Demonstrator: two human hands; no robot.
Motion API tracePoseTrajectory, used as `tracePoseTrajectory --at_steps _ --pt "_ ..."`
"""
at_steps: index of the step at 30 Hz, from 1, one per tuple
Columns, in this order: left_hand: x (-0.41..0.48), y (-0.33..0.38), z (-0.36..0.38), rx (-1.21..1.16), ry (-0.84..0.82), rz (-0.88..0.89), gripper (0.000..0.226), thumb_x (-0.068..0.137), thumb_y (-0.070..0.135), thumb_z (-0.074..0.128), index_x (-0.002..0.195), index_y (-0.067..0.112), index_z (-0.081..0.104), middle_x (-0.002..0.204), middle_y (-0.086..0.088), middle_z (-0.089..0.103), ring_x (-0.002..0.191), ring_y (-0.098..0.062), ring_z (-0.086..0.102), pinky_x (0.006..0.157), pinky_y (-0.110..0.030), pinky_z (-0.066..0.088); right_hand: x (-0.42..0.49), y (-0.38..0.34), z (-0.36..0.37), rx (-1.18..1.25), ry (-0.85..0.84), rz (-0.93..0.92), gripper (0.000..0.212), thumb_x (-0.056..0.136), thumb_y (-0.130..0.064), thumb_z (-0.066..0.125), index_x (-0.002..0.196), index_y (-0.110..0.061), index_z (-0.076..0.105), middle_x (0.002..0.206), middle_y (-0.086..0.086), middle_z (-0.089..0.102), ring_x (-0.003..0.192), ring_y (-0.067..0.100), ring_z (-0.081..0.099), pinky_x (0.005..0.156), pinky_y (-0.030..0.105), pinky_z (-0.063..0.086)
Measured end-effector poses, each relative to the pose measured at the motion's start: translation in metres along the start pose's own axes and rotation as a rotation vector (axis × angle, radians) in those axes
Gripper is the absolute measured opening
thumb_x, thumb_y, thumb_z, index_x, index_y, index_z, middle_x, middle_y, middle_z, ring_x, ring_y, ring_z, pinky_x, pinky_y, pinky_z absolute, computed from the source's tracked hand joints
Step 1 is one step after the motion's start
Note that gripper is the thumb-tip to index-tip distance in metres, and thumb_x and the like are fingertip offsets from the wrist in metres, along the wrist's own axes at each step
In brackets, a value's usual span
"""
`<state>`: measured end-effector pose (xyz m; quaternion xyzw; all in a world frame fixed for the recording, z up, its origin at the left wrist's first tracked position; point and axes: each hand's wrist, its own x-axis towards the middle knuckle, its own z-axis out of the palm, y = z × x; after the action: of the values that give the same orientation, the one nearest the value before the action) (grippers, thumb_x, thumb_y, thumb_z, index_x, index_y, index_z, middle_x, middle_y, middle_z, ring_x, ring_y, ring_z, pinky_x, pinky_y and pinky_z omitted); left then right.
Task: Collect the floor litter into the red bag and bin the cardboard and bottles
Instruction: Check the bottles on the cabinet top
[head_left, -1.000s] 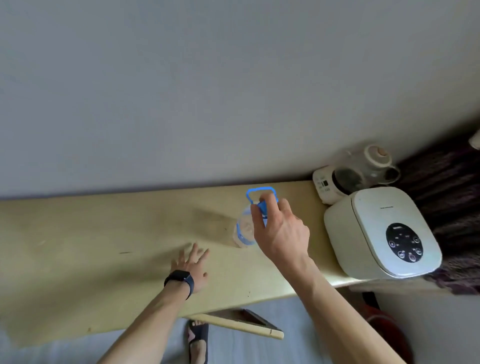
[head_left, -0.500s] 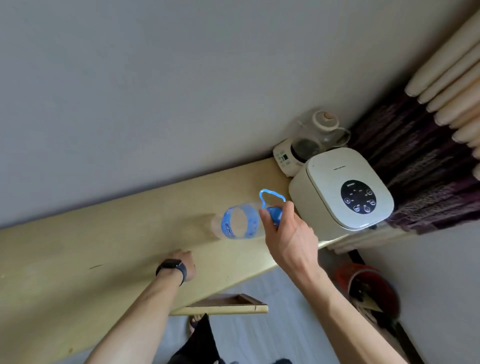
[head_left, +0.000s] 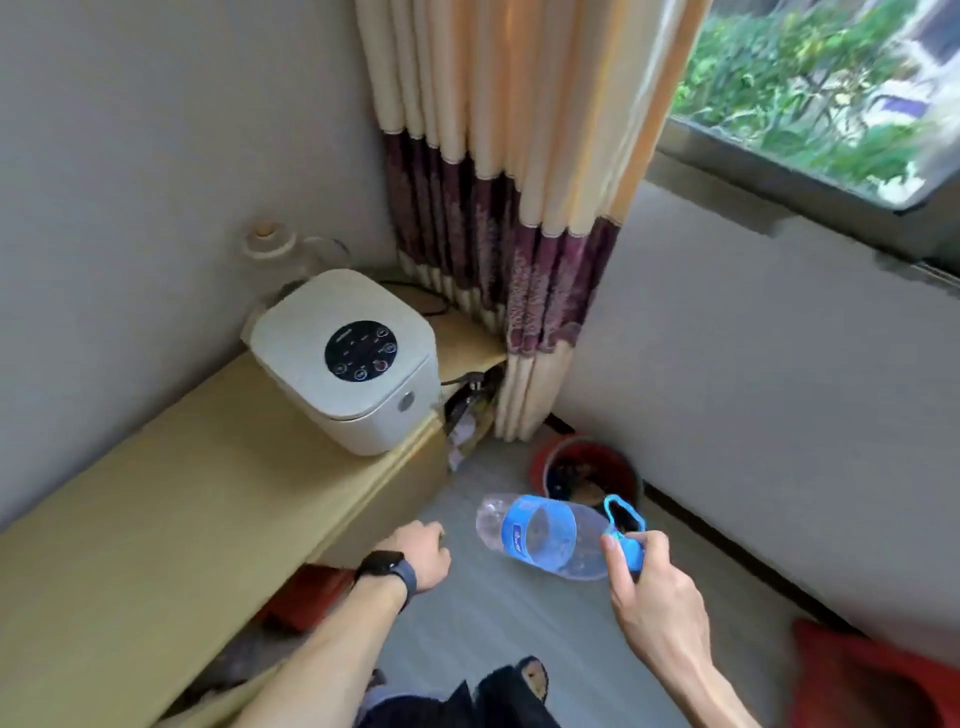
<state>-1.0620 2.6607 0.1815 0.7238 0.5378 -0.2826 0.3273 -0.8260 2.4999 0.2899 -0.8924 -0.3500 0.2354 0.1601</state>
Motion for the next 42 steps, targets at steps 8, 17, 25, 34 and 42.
tracePoseTrajectory --at_steps 8,17,25,34,42 --pt "0.058 0.179 0.005 0.177 -0.115 0.249 0.049 0.099 0.038 0.037 0.146 0.025 0.041 0.144 -0.008 0.044 0.128 -0.031 0.047 0.104 -0.045 0.043 0.081 0.115 0.003 0.021 -0.048 0.355 0.031 0.099 -0.055 0.034 0.112 -0.027 0.036 0.084 0.000 0.063 0.079 0.031 0.059 0.071 0.039 0.047" --pt "0.198 0.211 0.041 0.344 -0.197 0.214 0.047 0.097 0.033 0.042 0.142 0.018 0.040 0.140 -0.010 0.043 0.130 -0.033 0.043 0.102 -0.047 0.043 0.221 0.148 0.084 -0.079 -0.094 0.357 0.045 0.102 -0.049 0.032 0.143 -0.031 0.025 0.107 0.003 0.067 0.093 0.035 0.064 0.069 0.037 0.044" --pt "0.350 0.216 0.097 0.376 -0.109 0.236 0.056 0.094 0.032 0.050 0.146 0.021 0.033 0.142 -0.011 0.040 0.132 -0.033 0.039 0.105 -0.047 0.039 0.324 0.214 0.245 -0.365 -0.423 0.078 0.059 0.104 -0.051 0.029 0.158 -0.036 0.011 0.126 0.008 0.054 0.111 0.033 0.057 0.078 0.041 0.051" --pt "0.447 0.202 0.165 0.333 -0.225 0.291 0.073 0.098 0.035 0.036 0.157 0.035 -0.007 0.167 -0.003 -0.004 0.152 -0.022 0.008 0.121 -0.052 0.010 0.350 0.247 0.321 -0.464 -0.204 -0.087 0.065 0.100 -0.054 0.034 0.158 -0.027 0.023 0.164 0.010 0.024 0.121 0.036 0.049 0.092 0.046 0.044" --pt "0.457 0.194 0.182 0.225 -0.219 0.258 0.071 0.097 0.034 0.031 0.153 0.045 -0.012 0.166 -0.003 -0.006 0.153 -0.019 0.003 0.122 -0.051 0.010 0.348 0.261 0.348 -0.546 -0.255 -0.058 0.069 0.102 -0.050 0.030 0.160 -0.019 0.010 0.165 0.014 0.016 0.121 0.034 0.048 0.099 0.043 0.040"
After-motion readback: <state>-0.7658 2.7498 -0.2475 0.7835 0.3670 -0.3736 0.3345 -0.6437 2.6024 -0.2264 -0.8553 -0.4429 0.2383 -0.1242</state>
